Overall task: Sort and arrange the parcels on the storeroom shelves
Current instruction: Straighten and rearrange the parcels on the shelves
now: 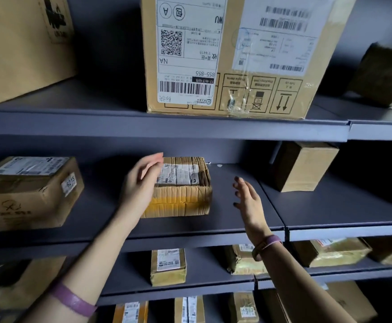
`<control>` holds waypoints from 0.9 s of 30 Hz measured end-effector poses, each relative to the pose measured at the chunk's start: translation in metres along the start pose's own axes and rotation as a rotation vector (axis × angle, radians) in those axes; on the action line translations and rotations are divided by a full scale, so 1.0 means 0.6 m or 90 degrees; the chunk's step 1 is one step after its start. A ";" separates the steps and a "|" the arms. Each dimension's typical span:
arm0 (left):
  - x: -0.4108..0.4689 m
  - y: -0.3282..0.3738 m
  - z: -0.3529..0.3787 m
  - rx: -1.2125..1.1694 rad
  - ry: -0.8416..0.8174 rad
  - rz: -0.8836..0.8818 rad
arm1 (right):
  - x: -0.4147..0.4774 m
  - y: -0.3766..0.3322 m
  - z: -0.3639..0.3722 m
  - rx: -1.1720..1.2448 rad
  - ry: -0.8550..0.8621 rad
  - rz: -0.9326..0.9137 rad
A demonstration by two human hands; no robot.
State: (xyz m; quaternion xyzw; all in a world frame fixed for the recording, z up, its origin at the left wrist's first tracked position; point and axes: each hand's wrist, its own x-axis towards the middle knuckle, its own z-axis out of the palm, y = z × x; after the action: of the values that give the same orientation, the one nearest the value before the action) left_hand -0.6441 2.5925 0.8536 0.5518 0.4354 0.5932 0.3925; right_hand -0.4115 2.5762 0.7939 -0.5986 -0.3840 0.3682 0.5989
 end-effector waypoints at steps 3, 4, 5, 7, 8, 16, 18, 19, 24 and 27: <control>-0.023 0.001 0.050 0.004 -0.074 -0.005 | -0.014 -0.002 -0.033 0.006 0.017 0.009; -0.030 0.000 0.068 -0.001 -0.096 -0.020 | -0.016 -0.003 -0.046 0.008 0.020 0.005; -0.038 0.000 0.088 -0.008 -0.115 -0.035 | -0.017 -0.003 -0.061 0.009 0.024 0.000; -0.050 -0.001 0.132 -0.023 -0.145 -0.058 | -0.015 -0.004 -0.092 0.006 0.030 -0.004; -0.054 -0.003 0.155 -0.026 -0.157 -0.065 | -0.012 -0.005 -0.109 0.002 0.034 -0.010; -0.072 -0.036 0.368 -0.007 -0.229 -0.116 | 0.084 -0.005 -0.299 -0.025 0.075 -0.064; -0.074 -0.050 0.421 -0.001 -0.221 -0.133 | 0.122 0.002 -0.349 -0.031 0.064 -0.067; -0.075 -0.058 0.448 0.002 -0.206 -0.145 | 0.141 0.006 -0.371 -0.031 0.060 -0.067; -0.080 -0.095 0.572 0.014 -0.102 -0.185 | 0.228 0.049 -0.456 -0.078 0.019 -0.062; -0.081 -0.114 0.622 0.018 -0.052 -0.195 | 0.258 0.075 -0.473 -0.117 -0.068 -0.048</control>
State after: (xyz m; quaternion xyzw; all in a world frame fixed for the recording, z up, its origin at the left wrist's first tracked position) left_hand -0.2694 2.5993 0.7780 0.5084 0.5065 0.4971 0.4877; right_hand -0.0878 2.5930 0.7551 -0.6153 -0.4700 0.3400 0.5338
